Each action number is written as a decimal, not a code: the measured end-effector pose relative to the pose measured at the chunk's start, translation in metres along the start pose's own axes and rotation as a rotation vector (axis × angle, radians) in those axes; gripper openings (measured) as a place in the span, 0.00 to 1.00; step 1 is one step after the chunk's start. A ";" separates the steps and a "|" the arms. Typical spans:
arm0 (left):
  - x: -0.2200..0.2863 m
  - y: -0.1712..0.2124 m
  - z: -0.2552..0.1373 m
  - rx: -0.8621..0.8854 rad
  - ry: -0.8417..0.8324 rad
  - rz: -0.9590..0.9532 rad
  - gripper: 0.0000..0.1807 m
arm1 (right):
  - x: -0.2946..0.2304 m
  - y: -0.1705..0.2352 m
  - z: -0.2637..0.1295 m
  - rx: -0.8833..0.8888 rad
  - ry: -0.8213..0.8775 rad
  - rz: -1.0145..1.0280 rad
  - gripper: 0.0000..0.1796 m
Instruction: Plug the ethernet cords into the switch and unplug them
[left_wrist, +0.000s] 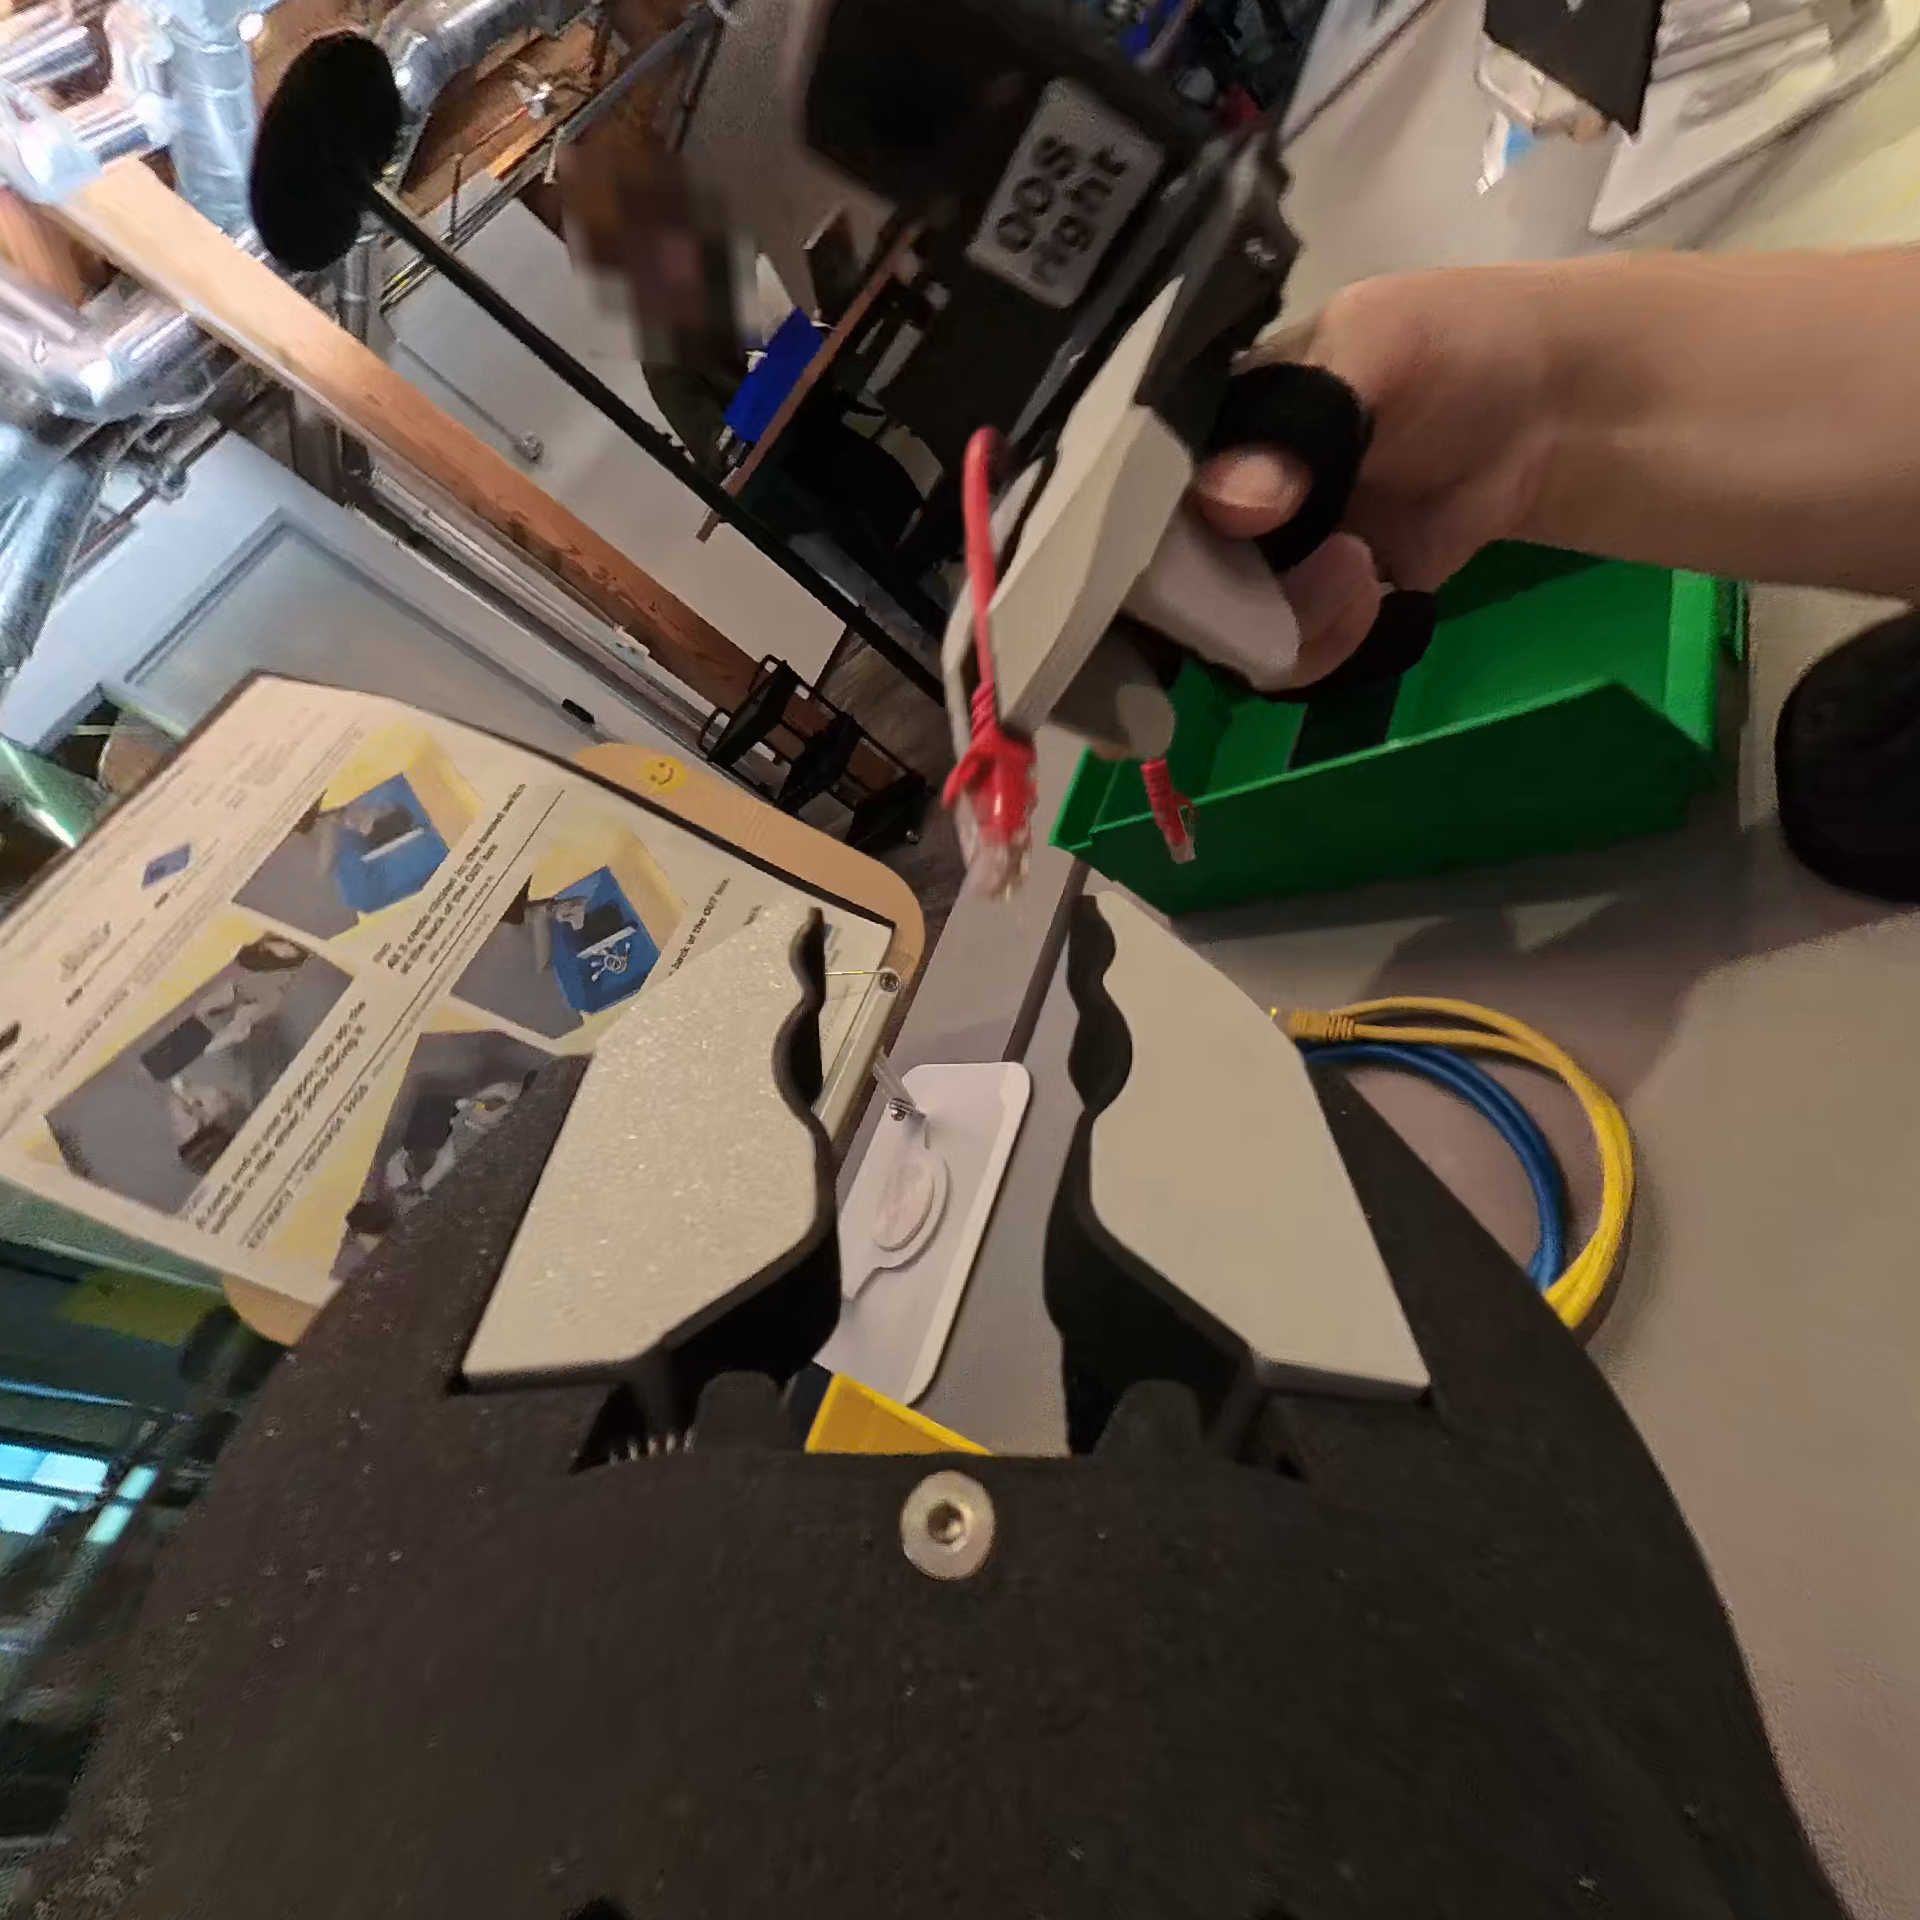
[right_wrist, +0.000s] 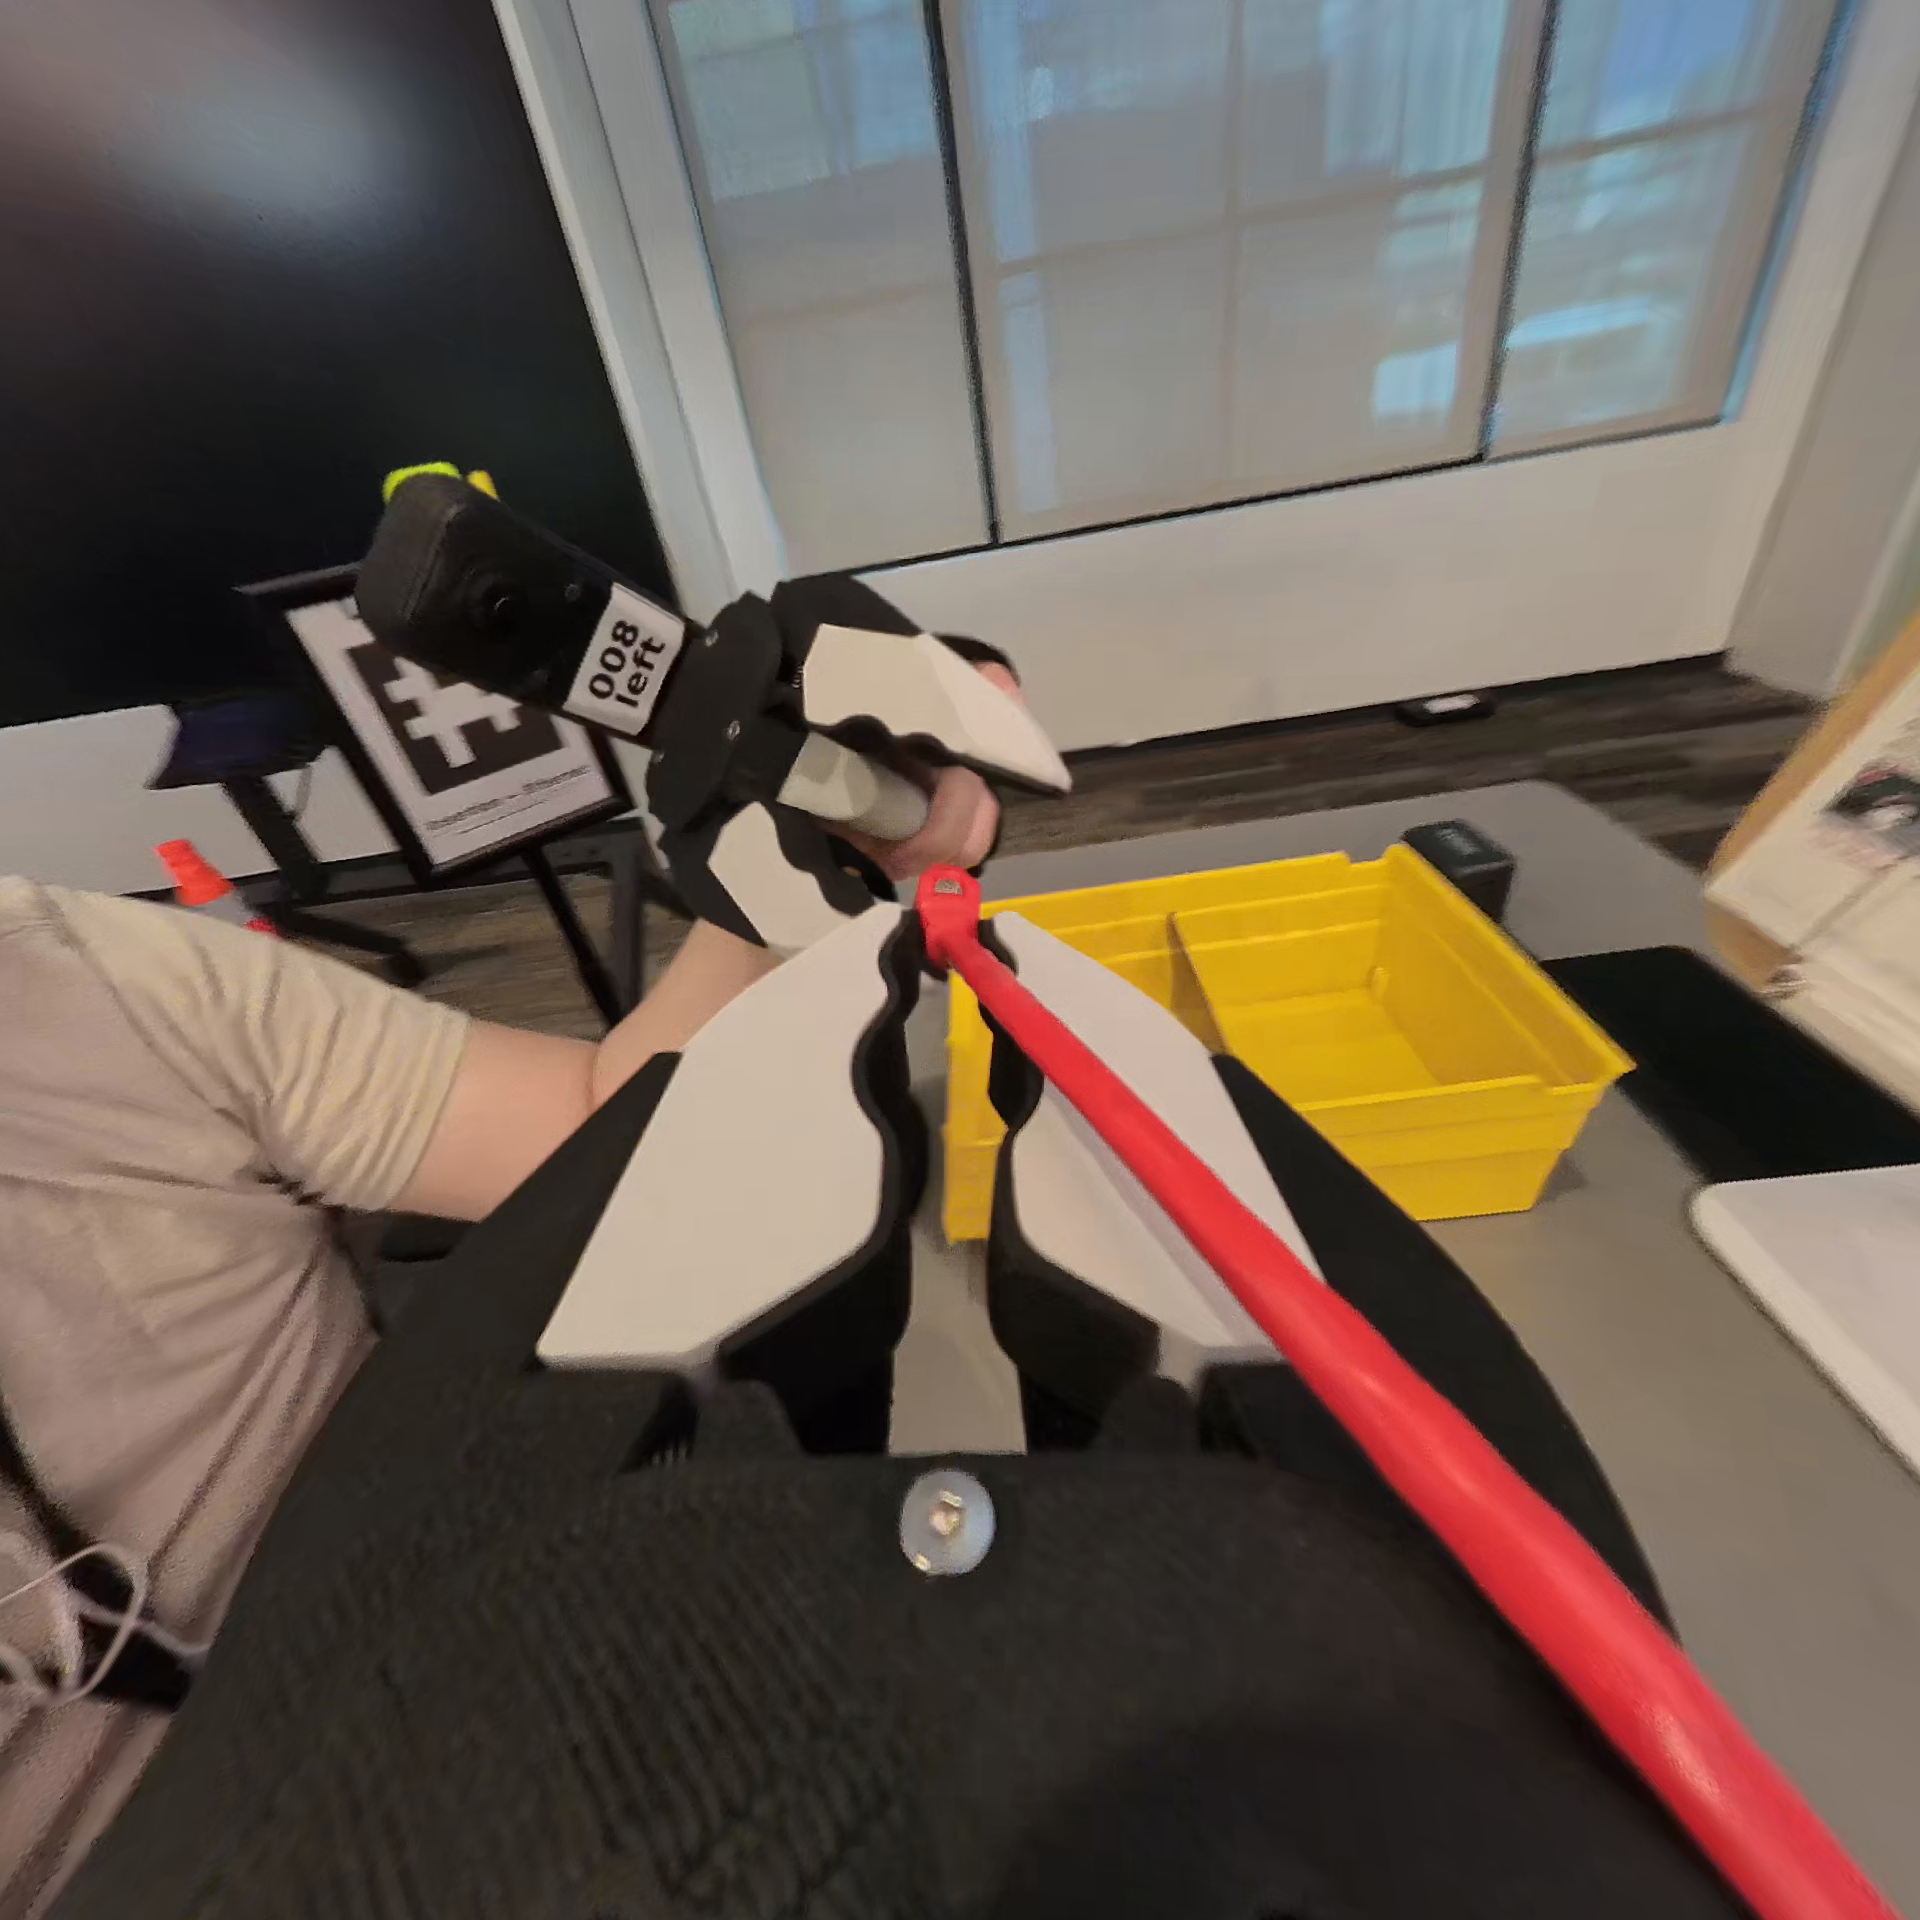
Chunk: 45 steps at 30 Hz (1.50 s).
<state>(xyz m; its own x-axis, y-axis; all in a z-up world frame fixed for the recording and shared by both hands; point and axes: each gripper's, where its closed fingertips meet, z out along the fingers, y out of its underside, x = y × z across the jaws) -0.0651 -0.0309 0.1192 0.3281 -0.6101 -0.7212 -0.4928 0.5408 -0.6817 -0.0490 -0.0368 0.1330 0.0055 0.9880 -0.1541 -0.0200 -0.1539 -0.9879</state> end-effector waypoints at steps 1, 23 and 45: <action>-0.006 -0.001 -0.004 0.007 -0.014 -0.046 0.25 | -0.001 -0.008 -0.008 0.019 0.031 -0.036 0.06; 0.145 0.179 0.088 -0.758 0.868 0.248 0.31 | -0.095 -0.069 -0.155 0.158 0.155 -0.383 0.06; 0.151 0.217 0.100 -0.906 1.021 0.249 0.32 | -0.086 -0.062 -0.172 0.134 0.193 -0.387 0.06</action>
<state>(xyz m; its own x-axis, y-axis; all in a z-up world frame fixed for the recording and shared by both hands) -0.0415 0.0521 -0.1500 -0.3794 -0.9154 -0.1346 -0.9252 0.3761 0.0500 0.1241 -0.1139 0.2042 0.2244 0.9510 0.2129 -0.1088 0.2416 -0.9643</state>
